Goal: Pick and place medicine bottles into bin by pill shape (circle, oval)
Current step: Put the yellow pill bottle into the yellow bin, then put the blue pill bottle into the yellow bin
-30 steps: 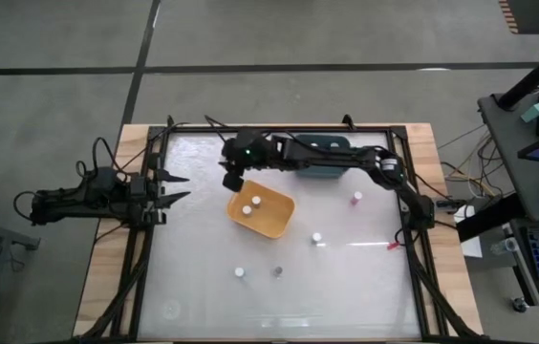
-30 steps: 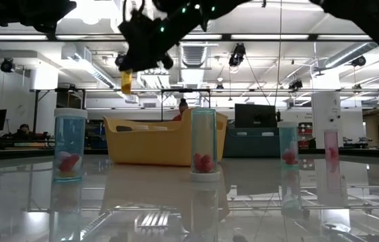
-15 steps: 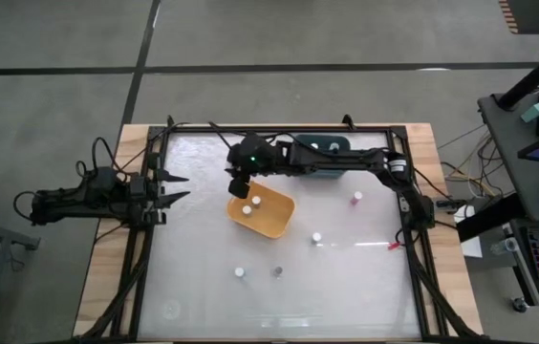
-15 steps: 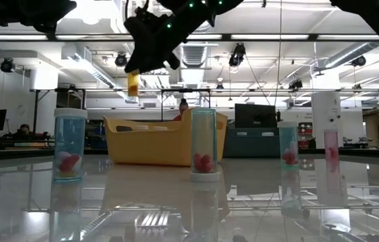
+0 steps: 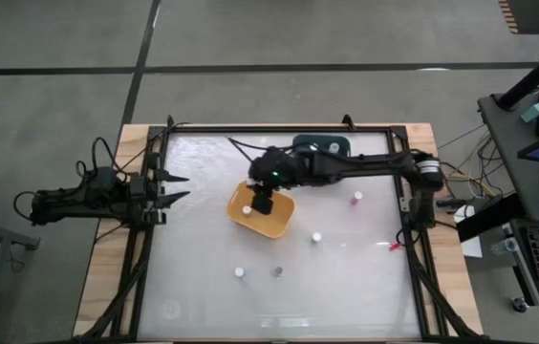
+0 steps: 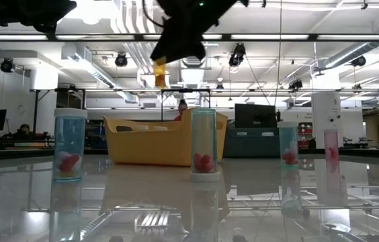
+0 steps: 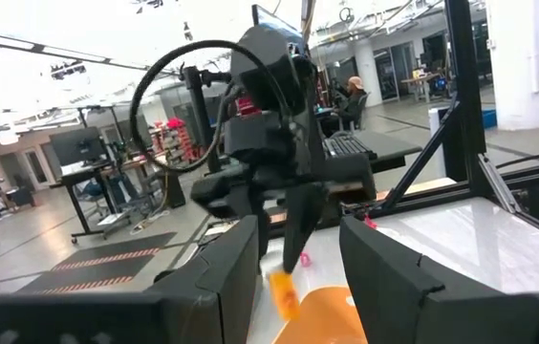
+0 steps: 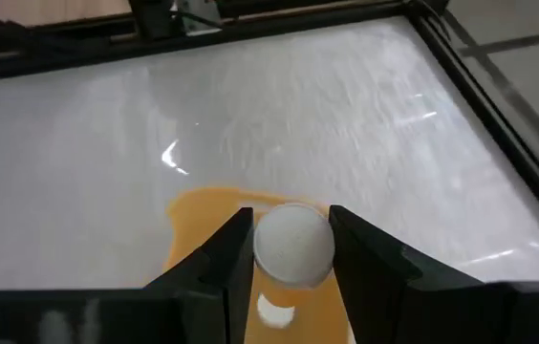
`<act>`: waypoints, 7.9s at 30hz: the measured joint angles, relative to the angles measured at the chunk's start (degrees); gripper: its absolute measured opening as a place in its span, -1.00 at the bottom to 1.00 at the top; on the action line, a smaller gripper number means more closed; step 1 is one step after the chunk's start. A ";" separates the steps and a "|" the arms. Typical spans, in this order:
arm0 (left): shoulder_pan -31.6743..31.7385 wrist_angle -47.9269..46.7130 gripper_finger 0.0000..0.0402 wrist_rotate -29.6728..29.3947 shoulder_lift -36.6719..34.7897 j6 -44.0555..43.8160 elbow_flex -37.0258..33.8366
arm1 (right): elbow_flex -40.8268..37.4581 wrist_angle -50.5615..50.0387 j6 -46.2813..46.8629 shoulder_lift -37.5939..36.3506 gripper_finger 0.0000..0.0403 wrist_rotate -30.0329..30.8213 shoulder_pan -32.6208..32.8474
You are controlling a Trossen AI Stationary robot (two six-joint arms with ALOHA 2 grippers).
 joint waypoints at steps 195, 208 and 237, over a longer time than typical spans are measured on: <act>-31.31 -63.05 0.03 -6.86 102.40 -111.47 74.72 | -62.51 38.41 -16.97 -55.15 -0.37 -16.68 -0.48; -30.92 -55.20 0.05 -6.86 102.53 -111.09 68.61 | -62.56 38.38 -16.95 -55.15 -0.38 -16.68 -0.48; -30.83 -52.87 0.04 -5.79 102.55 -111.06 67.19 | -62.56 38.13 -17.15 -55.17 -0.39 -16.66 -0.48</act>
